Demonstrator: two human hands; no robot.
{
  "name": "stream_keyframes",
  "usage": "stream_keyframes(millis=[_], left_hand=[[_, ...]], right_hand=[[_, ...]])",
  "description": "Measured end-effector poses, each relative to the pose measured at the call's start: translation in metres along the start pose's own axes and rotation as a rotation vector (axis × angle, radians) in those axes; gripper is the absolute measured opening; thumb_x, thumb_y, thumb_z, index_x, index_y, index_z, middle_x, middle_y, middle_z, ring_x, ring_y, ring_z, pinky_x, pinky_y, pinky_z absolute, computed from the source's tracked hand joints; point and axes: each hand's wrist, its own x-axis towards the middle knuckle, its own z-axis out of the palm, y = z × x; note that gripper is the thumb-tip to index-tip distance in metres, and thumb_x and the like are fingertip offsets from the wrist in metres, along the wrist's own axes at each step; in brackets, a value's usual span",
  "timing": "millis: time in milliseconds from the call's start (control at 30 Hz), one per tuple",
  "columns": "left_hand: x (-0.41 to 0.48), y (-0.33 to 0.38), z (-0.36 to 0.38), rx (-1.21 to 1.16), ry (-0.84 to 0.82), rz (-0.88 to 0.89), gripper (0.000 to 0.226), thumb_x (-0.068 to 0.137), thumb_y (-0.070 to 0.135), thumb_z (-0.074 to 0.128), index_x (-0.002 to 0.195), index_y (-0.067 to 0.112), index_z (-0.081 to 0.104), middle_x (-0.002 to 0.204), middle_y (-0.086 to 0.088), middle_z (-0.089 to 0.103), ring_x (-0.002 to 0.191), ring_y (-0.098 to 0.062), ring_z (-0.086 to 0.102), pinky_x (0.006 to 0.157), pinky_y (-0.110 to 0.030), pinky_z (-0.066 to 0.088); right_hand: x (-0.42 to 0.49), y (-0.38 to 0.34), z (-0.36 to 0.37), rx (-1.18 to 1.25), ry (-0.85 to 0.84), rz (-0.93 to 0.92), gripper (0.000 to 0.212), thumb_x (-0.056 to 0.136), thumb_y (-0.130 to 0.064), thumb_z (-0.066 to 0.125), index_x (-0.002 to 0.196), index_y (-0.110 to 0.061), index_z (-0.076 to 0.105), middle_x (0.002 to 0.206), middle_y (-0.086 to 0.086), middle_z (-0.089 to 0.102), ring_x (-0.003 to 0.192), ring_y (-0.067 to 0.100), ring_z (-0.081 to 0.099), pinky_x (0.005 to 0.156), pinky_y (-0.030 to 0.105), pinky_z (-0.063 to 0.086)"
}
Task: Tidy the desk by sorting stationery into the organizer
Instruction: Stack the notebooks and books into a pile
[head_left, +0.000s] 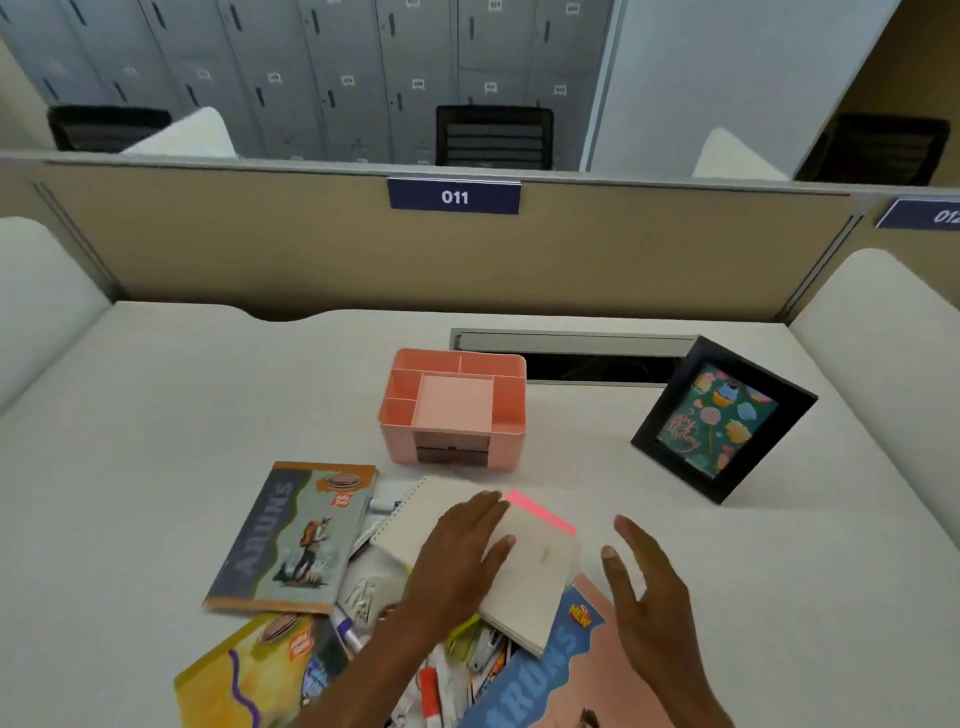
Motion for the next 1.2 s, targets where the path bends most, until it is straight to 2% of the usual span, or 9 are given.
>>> stream_keyframes(millis=[100, 200, 300, 433, 567, 700, 1000, 1100, 1200], left_hand=[[-0.036, -0.015, -0.011, 0.061, 0.079, -0.041, 0.050, 0.097, 0.046, 0.032, 0.134, 0.018, 0.050, 0.141, 0.000, 0.049, 0.130, -0.011, 0.040, 0.112, -0.022, 0.020], [-0.067, -0.030, -0.020, 0.093, 0.104, -0.140, 0.053, 0.098, 0.048, 0.025, 0.136, 0.018, 0.046, 0.143, 0.000, 0.046, 0.133, -0.011, 0.034, 0.112, -0.022, 0.011], [-0.094, -0.045, -0.024, 0.131, 0.080, -0.222, 0.051, 0.098, 0.045, 0.025, 0.139, 0.019, 0.040, 0.145, 0.001, 0.042, 0.134, -0.013, 0.034, 0.113, -0.021, 0.007], [-0.121, -0.060, -0.020, 0.167, 0.026, -0.292, 0.053, 0.099, 0.048, 0.021, 0.138, 0.018, 0.040, 0.143, -0.002, 0.046, 0.133, -0.010, 0.030, 0.112, -0.022, 0.005], [-0.133, -0.071, -0.015, 0.174, -0.010, -0.267, 0.058, 0.100, 0.049, 0.014, 0.141, 0.016, 0.037, 0.144, -0.004, 0.045, 0.135, -0.012, 0.030, 0.114, -0.027, 0.008], [-0.135, -0.074, -0.012, 0.183, 0.013, -0.237, 0.057, 0.100, 0.047, 0.014, 0.144, 0.016, 0.033, 0.146, -0.004, 0.042, 0.136, -0.017, 0.038, 0.113, -0.031, 0.012], [-0.138, -0.075, -0.017, 0.021, 0.127, -0.195, 0.054, 0.098, 0.047, 0.029, 0.142, 0.017, 0.037, 0.147, -0.002, 0.041, 0.136, -0.015, 0.034, 0.116, -0.029, 0.019], [-0.141, -0.075, -0.024, -0.058, 0.220, -0.190, 0.049, 0.096, 0.042, 0.039, 0.137, 0.017, 0.044, 0.144, 0.000, 0.043, 0.134, -0.014, 0.035, 0.110, -0.031, 0.032], [-0.146, -0.075, -0.034, -0.105, 0.320, -0.254, 0.041, 0.092, 0.033, 0.046, 0.128, 0.014, 0.053, 0.132, -0.002, 0.055, 0.123, -0.018, 0.048, 0.102, -0.027, 0.036]], right_hand=[[-0.022, -0.005, 0.027, -0.081, -0.104, -0.104, 0.058, 0.091, -0.055, 0.041, 0.138, -0.021, 0.048, 0.145, -0.011, 0.041, 0.137, 0.010, 0.036, 0.113, 0.035, 0.032], [-0.038, -0.002, 0.047, -0.188, -0.176, -0.181, 0.085, 0.081, -0.080, 0.020, 0.143, -0.026, 0.041, 0.151, -0.018, 0.027, 0.140, 0.002, 0.023, 0.116, 0.029, 0.023], [-0.049, -0.004, 0.061, -0.297, -0.211, -0.242, 0.092, 0.078, -0.083, 0.010, 0.147, -0.026, 0.033, 0.152, -0.020, 0.016, 0.142, 0.002, 0.017, 0.116, 0.024, 0.012], [-0.064, -0.001, 0.074, -0.391, -0.269, -0.278, 0.086, 0.081, -0.076, 0.025, 0.148, -0.023, 0.029, 0.154, -0.015, 0.014, 0.139, 0.004, 0.015, 0.114, 0.028, 0.017], [-0.075, 0.003, 0.081, -0.469, -0.207, -0.351, 0.067, 0.090, -0.058, 0.034, 0.139, -0.014, 0.048, 0.149, 0.002, 0.040, 0.137, 0.020, 0.035, 0.109, 0.038, 0.031], [-0.078, 0.003, 0.079, -0.497, -0.149, -0.364, 0.048, 0.090, -0.034, 0.051, 0.133, -0.013, 0.055, 0.140, 0.005, 0.052, 0.125, 0.025, 0.049, 0.102, 0.034, 0.036], [-0.065, -0.009, 0.077, -0.658, -0.114, -0.498, 0.042, 0.088, -0.024, 0.037, 0.106, -0.005, 0.070, 0.113, 0.015, 0.069, 0.101, 0.034, 0.067, 0.085, 0.046, 0.055], [-0.064, -0.018, 0.076, -0.705, -0.090, -0.546, 0.025, 0.082, -0.013, 0.058, 0.102, -0.004, 0.072, 0.107, 0.014, 0.071, 0.095, 0.033, 0.069, 0.081, 0.044, 0.055], [-0.067, -0.026, 0.077, -0.717, -0.072, -0.577, 0.038, 0.063, 0.000, 0.084, 0.099, -0.003, 0.073, 0.102, 0.015, 0.072, 0.090, 0.033, 0.071, 0.078, 0.043, 0.056]])
